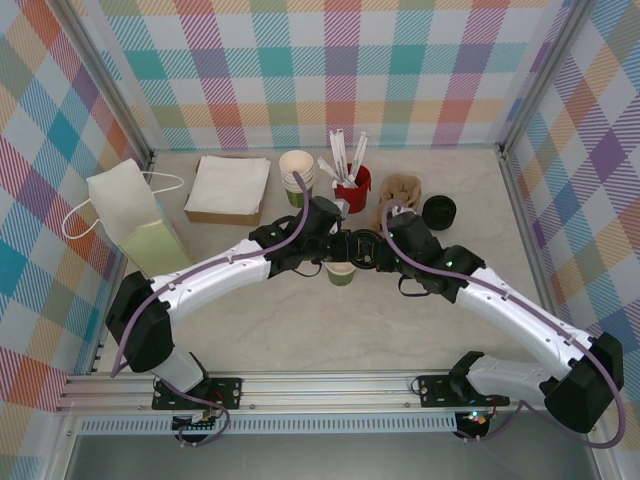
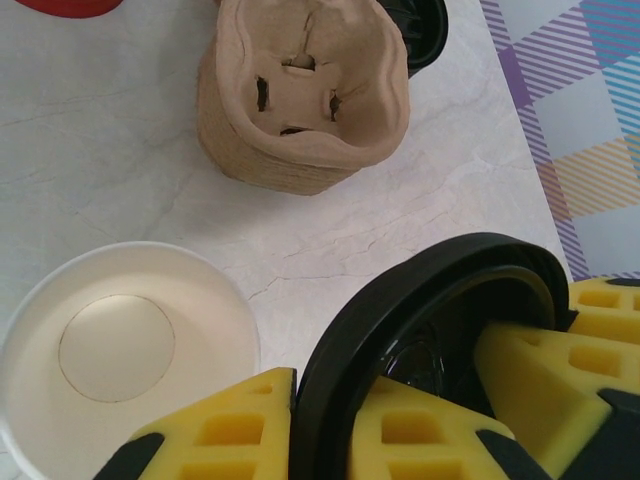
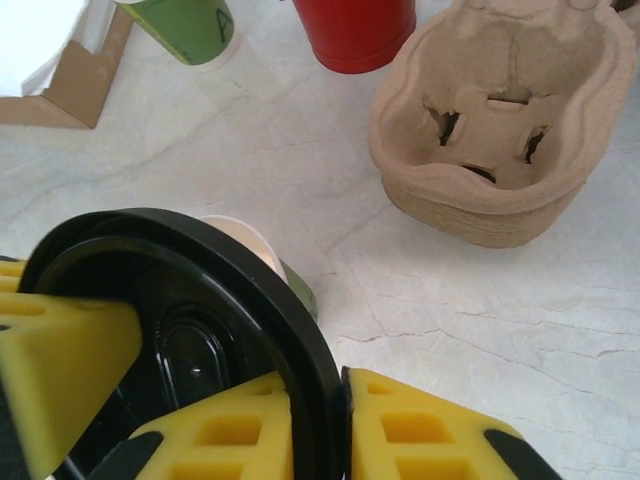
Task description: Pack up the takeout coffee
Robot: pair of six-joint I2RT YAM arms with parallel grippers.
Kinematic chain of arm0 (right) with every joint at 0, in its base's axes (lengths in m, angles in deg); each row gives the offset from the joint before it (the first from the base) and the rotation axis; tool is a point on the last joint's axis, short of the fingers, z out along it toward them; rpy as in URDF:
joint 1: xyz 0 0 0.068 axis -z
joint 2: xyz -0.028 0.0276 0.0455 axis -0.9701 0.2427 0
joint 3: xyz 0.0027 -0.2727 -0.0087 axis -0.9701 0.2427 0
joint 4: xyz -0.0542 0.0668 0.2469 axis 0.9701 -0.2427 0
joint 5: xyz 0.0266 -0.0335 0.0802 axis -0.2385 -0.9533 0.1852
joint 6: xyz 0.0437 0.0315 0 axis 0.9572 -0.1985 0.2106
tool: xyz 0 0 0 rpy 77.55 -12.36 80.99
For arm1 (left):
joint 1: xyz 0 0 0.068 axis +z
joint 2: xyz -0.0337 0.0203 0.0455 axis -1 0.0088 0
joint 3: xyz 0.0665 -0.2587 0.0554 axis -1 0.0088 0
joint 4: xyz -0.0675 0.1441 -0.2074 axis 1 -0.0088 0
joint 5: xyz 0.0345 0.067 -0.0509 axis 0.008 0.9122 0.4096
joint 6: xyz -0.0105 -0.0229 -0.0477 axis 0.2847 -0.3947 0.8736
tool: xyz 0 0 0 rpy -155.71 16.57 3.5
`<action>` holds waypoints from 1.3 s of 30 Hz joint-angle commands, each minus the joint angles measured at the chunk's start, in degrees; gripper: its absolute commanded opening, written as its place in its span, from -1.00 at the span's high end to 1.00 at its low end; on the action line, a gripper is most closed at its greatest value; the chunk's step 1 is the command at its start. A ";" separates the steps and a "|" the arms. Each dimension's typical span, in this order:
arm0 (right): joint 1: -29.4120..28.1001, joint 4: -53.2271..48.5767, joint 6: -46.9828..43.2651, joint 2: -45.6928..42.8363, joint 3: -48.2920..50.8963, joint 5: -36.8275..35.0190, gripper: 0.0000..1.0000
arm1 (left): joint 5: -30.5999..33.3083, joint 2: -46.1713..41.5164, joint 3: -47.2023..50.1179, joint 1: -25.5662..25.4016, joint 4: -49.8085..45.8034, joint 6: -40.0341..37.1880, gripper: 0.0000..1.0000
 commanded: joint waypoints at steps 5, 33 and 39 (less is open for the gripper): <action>3.82 3.32 -5.04 -7.76 0.32 10.25 0.06 | 3.08 -4.31 0.98 -0.63 1.68 -0.47 0.87; 17.17 22.14 5.11 -5.28 9.13 43.10 -0.23 | -0.95 -7.06 3.70 -0.59 9.49 1.09 0.91; 18.12 23.63 5.93 -4.74 9.27 44.30 0.07 | -2.17 -6.61 3.64 -0.58 10.35 1.72 0.91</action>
